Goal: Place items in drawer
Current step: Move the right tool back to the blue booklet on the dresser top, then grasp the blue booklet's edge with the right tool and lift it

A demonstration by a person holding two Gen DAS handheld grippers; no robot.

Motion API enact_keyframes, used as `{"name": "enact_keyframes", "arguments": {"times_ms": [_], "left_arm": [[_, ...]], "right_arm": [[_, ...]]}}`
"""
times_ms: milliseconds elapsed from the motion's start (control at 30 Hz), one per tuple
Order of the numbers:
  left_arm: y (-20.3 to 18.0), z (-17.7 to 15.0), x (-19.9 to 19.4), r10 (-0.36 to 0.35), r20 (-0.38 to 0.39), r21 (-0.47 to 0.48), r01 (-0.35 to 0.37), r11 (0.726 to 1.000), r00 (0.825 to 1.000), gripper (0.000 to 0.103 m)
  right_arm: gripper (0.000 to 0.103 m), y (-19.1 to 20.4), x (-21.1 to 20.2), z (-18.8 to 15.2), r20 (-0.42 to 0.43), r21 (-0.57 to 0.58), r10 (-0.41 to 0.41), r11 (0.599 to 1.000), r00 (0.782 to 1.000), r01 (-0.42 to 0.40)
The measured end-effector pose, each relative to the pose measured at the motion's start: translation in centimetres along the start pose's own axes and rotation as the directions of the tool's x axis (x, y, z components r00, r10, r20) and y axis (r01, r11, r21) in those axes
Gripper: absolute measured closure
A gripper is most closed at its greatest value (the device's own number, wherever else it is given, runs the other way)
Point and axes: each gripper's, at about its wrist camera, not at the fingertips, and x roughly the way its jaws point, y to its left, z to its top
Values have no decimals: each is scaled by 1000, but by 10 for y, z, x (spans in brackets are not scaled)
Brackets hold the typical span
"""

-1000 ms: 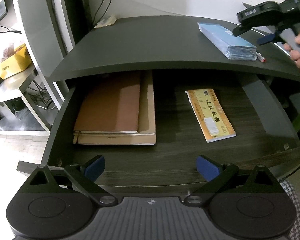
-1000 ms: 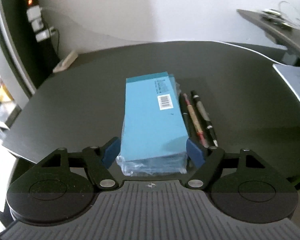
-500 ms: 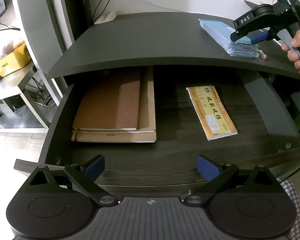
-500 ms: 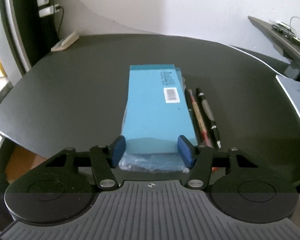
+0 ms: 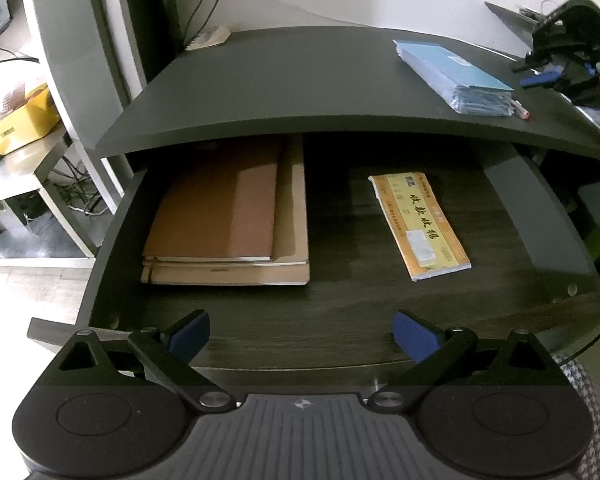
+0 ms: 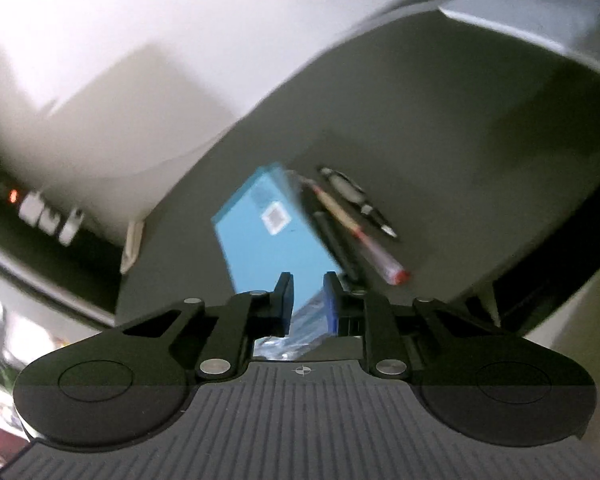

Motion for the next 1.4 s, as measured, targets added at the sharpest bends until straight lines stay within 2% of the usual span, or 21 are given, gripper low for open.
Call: {"name": "enact_keyframes", "arguments": {"times_ms": [267,400,467,500,600,800,967,1033,1100,1167,1300,1400], "left_arm": [[0,2,2,9,-4,2,-9,1000,1000,4],[1,2,2,13,-7,1,-13,1000,1000,4],[1,3,2,13,-7,2,-13,1000,1000,4],[1,3,2,13,-8,2,-13,1000,1000,4],[1,3,3,12,-11,1,-12,1000,1000,4],[1,2,1,12,-9,2,-12,1000,1000,4],[0,1,0,10,-4,3,-10,1000,1000,4],[-1,1,-1,10,-2,6,-10,1000,1000,4],[-2,0,-2,10,1,10,-10,1000,1000,4],[-1,0,-4,13,4,10,-13,1000,1000,4],[-3,0,-3,17,3,10,-17,1000,1000,4],[-4,0,-4,13,3,15,-13,1000,1000,4]], "right_arm": [[79,-17,23,1,-11,124,25,992,1000,-24],[79,-23,31,-1,11,173,43,984,999,-45],[84,-26,31,-4,30,191,43,980,999,-48],[90,-26,29,-6,43,190,34,981,999,-42],[96,-24,21,-11,76,171,16,985,997,-29],[98,-17,1,-15,105,153,40,987,994,-56],[98,-23,-11,-28,76,171,50,983,996,-63],[85,-28,-9,-32,49,175,40,983,998,-48],[59,-32,-7,-35,22,178,29,983,999,-33],[57,-39,-10,-38,51,194,46,979,998,-55],[58,-47,-4,-39,81,267,142,951,987,-158],[63,-45,9,-38,64,281,155,945,986,-167]]}}
